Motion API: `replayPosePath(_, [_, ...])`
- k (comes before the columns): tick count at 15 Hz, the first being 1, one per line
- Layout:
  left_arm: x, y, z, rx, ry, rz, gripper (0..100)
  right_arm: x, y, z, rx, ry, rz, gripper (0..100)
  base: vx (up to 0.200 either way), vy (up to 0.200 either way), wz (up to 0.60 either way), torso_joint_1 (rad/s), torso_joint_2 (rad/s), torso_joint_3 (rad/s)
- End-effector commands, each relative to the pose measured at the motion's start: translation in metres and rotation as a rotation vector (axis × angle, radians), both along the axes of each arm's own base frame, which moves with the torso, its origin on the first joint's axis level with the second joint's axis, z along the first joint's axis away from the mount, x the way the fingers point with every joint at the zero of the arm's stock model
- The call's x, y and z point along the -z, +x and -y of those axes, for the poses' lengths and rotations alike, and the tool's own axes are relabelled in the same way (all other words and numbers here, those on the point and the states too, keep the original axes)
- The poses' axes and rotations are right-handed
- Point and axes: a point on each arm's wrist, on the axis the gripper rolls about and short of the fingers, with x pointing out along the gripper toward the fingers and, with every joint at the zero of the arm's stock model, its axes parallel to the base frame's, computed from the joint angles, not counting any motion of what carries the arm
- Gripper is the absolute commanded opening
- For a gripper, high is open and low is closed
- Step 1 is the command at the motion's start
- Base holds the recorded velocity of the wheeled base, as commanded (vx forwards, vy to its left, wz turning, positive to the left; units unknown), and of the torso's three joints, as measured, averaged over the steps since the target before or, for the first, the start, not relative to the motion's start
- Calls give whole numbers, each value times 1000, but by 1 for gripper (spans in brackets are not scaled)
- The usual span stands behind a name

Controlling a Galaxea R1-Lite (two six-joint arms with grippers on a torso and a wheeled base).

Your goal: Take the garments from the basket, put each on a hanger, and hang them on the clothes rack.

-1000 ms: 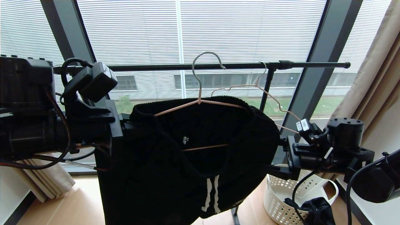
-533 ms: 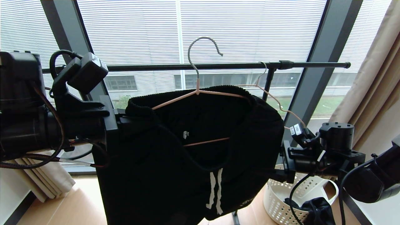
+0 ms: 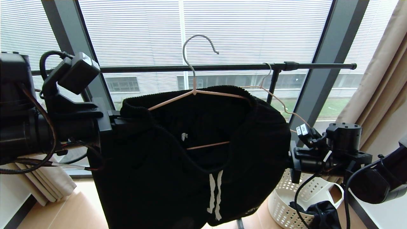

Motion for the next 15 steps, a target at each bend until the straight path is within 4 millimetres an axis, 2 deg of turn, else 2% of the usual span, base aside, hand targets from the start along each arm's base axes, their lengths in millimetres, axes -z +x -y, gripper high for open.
replayPosePath(1, [0,-4,-7,-22,-1,4,0,-3,3,7,21,1,12,0,0,0,0,0,0,0])
replayPosePath(5, [5,-11,-16,-57,2,-4,0,-5,5,13,42,3,20,0,0,0,0,0,0,0])
replayPosePath(12, [9,-12,-17,-59,4,-10,0,-6,1,11,33,-2,25,0,0,0,0,0,0,0])
replayPosePath(13, [9,-12,-17,-59,3,-7,0,-5,1,12,32,-8,39,100,0,0,0,0,0,0])
replayPosePath(15, [11,-12,-19,-68,5,-15,0,-6,2,11,31,-7,42,100,0,0,0,0,0,0])
